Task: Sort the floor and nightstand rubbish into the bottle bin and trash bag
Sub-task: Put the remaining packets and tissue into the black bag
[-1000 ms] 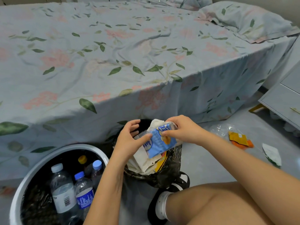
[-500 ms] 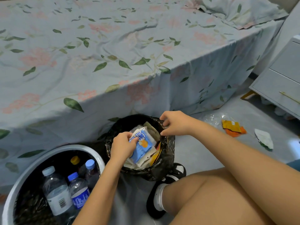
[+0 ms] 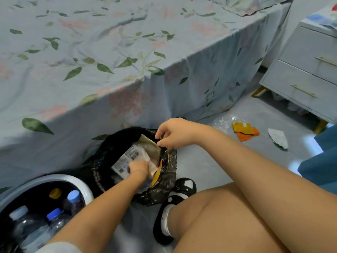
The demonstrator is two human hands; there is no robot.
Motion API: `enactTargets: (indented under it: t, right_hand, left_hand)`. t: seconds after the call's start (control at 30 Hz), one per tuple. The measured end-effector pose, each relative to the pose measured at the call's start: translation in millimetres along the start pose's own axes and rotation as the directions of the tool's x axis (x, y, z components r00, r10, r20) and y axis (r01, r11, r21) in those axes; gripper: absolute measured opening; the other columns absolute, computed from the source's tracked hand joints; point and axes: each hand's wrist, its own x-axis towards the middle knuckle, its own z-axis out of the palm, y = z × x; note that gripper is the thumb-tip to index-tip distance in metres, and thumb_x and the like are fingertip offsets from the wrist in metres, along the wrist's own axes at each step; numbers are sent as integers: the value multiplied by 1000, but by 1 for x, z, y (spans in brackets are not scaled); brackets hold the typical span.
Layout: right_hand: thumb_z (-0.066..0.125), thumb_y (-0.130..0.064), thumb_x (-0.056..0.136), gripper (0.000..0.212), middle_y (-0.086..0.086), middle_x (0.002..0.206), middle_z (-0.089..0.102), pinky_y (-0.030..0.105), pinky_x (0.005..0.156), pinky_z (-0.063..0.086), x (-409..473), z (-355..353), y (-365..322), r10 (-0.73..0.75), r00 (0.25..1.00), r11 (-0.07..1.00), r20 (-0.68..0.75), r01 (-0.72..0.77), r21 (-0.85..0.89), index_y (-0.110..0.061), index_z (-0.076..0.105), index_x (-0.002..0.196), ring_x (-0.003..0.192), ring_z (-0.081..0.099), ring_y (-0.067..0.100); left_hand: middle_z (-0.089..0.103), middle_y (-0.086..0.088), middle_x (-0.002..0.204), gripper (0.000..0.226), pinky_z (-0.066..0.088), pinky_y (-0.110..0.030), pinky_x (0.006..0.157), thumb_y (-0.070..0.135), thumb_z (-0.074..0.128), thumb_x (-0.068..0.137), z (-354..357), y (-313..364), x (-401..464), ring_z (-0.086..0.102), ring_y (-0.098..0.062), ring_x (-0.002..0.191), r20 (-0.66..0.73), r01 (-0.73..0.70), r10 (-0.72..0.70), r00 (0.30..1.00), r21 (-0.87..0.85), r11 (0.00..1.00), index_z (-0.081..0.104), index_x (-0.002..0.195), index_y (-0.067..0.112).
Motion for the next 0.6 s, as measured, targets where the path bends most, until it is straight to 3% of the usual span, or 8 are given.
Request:
enactTargets:
  t: [0.07,0.13,0.2,0.37,0.47,0.53,0.6]
  right_hand:
    - [58,-24,92,29,10,100,72,35,81,59,1,-1,8,10,1000,999,10,-11,38,-16,61,119,87,71,23]
    - [58,-22,91,28,11,101,72,32,76,60,1,-2,15,20,1000,998,18,-21,64,-15,61,119,83,71,21]
    - [57,-21,92,29,9,101,72,27,69,60,0,-2,21,27,999,996,29,-29,84,-13,61,120,78,69,17]
    - [55,-19,94,28,6,103,71,27,68,59,-2,-4,32,62,996,988,64,-70,137,-13,59,121,77,67,16]
    - [54,-19,94,27,7,104,71,28,69,59,-4,-4,36,86,994,985,72,-96,143,-13,59,119,78,67,18]
    - [54,-19,94,26,7,103,70,30,71,58,-6,-5,37,108,992,982,67,-117,147,-13,60,119,78,67,18]
    - [53,-19,94,25,6,100,70,30,70,58,-7,-4,39,142,989,979,46,-147,142,-14,60,117,77,66,18]
  left_hand:
    - [62,-14,122,34,50,-44,91,11,43,95,0,1,0,62,-34,109,18,38,-43,999,229,973,55,126,2]
    - [64,-17,119,29,51,-42,91,9,40,94,4,2,0,64,-34,107,49,46,-81,996,499,866,61,106,-7]
    - [64,-11,124,31,51,-35,94,12,39,97,9,4,4,63,-25,113,143,48,-183,973,647,761,60,88,-9]
    - [53,1,140,46,43,-29,104,44,46,98,-33,-7,3,51,-15,129,312,146,-383,870,577,803,57,125,8]
    - [61,2,114,59,46,-26,100,62,54,86,-65,-8,0,55,-12,122,255,178,-366,895,548,817,57,105,6]
    - [58,2,110,67,50,-27,92,68,54,82,-87,-7,-4,60,-13,110,201,166,-306,931,513,842,54,121,14]
    - [56,6,123,62,52,-29,89,63,51,86,-113,-8,-11,60,-16,107,140,116,-197,970,446,887,48,134,25]
